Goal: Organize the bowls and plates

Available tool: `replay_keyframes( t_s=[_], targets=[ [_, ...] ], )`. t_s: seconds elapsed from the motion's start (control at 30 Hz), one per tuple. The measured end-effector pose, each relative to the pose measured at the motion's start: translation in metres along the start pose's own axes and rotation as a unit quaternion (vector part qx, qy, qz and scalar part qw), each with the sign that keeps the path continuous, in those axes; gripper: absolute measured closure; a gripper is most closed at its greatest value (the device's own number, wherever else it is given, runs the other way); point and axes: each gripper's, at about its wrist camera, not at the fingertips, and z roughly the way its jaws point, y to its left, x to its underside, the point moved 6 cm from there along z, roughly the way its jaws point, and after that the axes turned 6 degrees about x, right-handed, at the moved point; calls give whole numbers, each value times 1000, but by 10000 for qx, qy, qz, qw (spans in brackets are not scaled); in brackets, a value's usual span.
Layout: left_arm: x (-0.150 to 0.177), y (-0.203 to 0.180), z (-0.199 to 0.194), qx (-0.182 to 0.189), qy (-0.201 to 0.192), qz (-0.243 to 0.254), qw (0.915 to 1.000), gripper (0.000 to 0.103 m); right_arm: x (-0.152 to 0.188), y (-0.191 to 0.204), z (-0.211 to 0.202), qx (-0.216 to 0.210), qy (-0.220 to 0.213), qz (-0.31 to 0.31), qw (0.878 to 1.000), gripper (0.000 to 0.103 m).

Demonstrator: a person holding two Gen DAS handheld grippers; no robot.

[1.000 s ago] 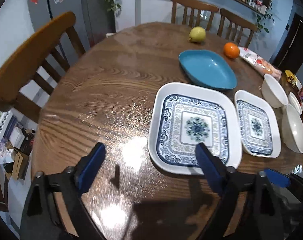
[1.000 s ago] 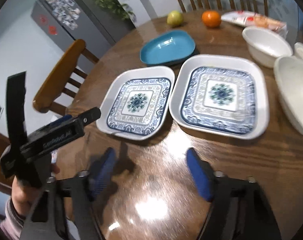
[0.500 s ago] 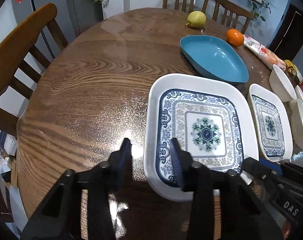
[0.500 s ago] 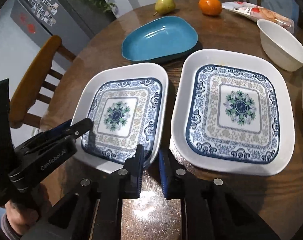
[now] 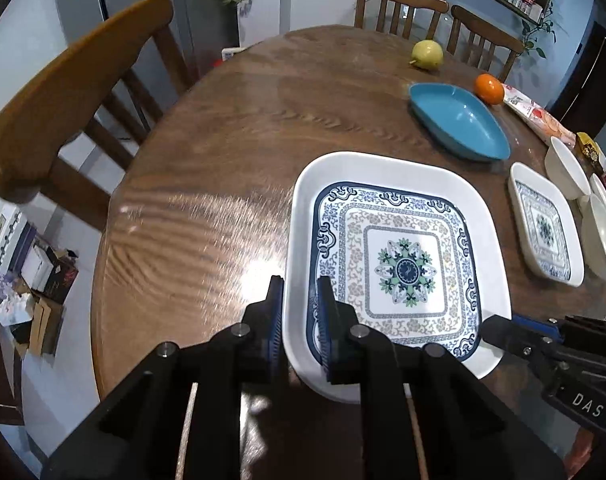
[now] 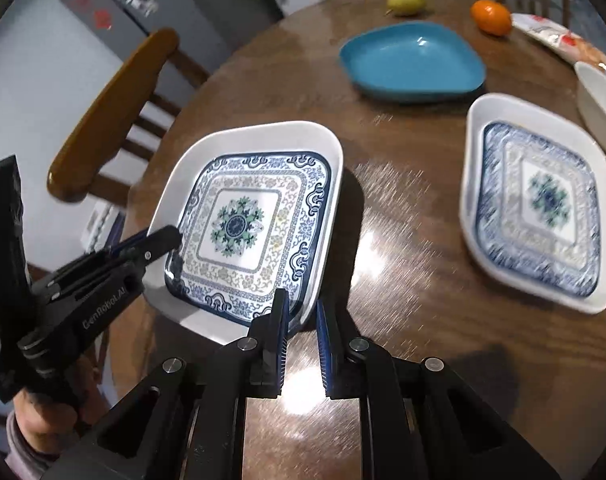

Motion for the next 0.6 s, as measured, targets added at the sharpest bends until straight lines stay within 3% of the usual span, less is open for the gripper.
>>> replay_keyframes(
  t_s=[0.13,0.2,0.27,0.3,0.33,0.37,0.5,0.6],
  targets=[
    [8,6,4,-135,58,-83,9999,89,10,7,10,-11,182,-51,9998,88],
    [11,8,5,-99,126,-124,9998,83,12,9,10,-8,143,-73,9999,88],
    [8,6,7,-138,115,-89,9998,65,13,10,4,14,61,-135,9999,87],
    [7,6,4,-219,68,-56,9997,40,13,8,0,38,-9,-174,9998,86],
    [7,7,0,-301,-17,-47,9995,25,13,3,-9,114,-132,-206,9996,85],
    [6,7,-7,-351,-143,-37,9993,23,13,-3,-15,149,-220,-193,9995,84],
    [0,-4,-19,-298,-332,63,9990,24,15,-44,-43,288,-554,199,9979,61],
    [-5,-28,-24,-85,-421,263,9987,24,18,-85,-63,532,-819,659,9930,60]
  ],
)
